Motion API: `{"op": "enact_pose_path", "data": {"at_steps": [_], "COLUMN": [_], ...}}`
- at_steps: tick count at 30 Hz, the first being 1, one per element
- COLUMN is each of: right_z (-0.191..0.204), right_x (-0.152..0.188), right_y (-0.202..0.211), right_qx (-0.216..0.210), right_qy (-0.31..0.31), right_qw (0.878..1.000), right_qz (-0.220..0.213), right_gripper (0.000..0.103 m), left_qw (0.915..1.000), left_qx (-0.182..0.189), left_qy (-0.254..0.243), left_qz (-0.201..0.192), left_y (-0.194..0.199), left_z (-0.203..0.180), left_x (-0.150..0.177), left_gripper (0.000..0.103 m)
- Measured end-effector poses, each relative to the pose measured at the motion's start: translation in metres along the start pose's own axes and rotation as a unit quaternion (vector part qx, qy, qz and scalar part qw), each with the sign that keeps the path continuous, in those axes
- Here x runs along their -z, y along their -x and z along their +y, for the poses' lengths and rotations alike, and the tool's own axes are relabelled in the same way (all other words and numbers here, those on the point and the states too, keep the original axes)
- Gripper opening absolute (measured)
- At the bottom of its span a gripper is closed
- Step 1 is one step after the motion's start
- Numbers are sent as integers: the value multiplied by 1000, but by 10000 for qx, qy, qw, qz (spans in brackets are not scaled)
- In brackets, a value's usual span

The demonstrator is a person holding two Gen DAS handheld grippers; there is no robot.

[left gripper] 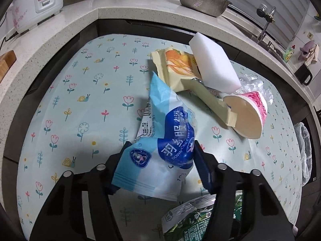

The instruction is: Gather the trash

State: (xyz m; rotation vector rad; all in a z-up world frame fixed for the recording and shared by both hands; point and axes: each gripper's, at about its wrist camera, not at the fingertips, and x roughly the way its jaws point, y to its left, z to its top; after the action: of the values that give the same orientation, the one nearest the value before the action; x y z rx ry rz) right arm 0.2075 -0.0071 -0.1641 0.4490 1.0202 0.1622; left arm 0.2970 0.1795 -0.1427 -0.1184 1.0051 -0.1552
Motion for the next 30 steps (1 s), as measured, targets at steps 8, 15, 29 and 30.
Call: {"op": "enact_pose_path", "data": {"at_steps": [8, 15, 29, 30], "right_z": [-24, -48, -109, -113], "right_x": [-7, -15, -19, -17], "right_y": [25, 65, 134, 135], "right_qx": [97, 199, 385, 432], "right_qy": [-250, -444, -921, -943], "right_qw": [9993, 9964, 9881, 9878], "right_qz": [-275, -701, -1174, -1157], "right_gripper": [45, 45, 2, 2], "left_qw": [9993, 9974, 9896, 9892], "left_qx": [-36, 85, 365, 378], "left_qy": [-240, -507, -1116, -1143], "left_qz": [-274, -503, -830, -831], "left_y": [28, 59, 106, 108], "left_z": [-25, -62, -144, -147], "left_x": [5, 12, 33, 36], "left_gripper": [55, 55, 55, 55]}}
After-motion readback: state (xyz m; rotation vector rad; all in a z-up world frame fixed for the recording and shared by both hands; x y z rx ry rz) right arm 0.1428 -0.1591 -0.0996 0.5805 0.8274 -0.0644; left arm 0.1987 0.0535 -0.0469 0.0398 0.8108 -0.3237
